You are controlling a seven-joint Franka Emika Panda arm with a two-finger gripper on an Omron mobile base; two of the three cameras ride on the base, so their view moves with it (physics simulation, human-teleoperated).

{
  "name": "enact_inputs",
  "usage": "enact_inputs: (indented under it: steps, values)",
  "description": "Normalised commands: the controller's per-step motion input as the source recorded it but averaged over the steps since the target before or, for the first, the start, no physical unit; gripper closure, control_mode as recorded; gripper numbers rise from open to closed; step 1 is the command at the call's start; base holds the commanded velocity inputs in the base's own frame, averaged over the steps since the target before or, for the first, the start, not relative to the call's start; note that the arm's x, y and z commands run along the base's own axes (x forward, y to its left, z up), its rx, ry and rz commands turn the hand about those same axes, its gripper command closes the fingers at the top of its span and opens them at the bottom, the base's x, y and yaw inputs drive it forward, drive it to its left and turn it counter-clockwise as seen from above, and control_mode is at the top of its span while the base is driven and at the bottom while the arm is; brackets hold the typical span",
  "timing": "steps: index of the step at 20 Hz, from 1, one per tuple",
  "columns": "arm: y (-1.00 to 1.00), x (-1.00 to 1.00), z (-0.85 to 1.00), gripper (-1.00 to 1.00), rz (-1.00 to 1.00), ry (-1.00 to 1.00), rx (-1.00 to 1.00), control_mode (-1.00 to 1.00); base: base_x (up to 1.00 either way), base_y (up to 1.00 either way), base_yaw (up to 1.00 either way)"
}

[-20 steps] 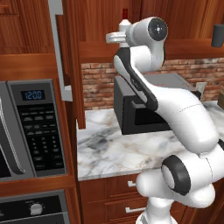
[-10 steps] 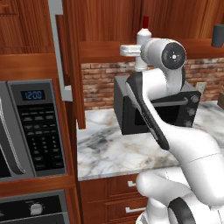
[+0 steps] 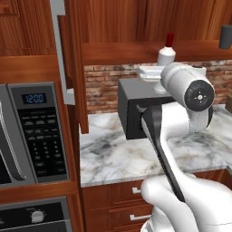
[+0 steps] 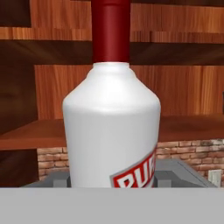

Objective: There is a bowl on the dining counter. Grab a lemon wedge from the fridge and place it in the bowl. Then get the liquor bottle and glass cup from the cabinet and place them next to the bowl.

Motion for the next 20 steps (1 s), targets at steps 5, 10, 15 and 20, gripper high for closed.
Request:
enact_inputs:
  steps: [5,10,15,20]
  values:
    - [-0.02,-0.51,-0.33,1.00,0.00,0.02,0.00,-1.00,0.00,0.00,0.00]
    - [0.00,0.00,0.00,1.00,0.00,0.00,0.00,1.00,-0.69,0.00,0.01]
    - [0.00,0.00,0.00,1.00,0.00,0.00,0.00,1.00,-1.00,0.00,0.06]
    - [0.00,0.00,0.00,1.00,0.00,0.00,0.00,1.00,-1.00,0.00,0.31]
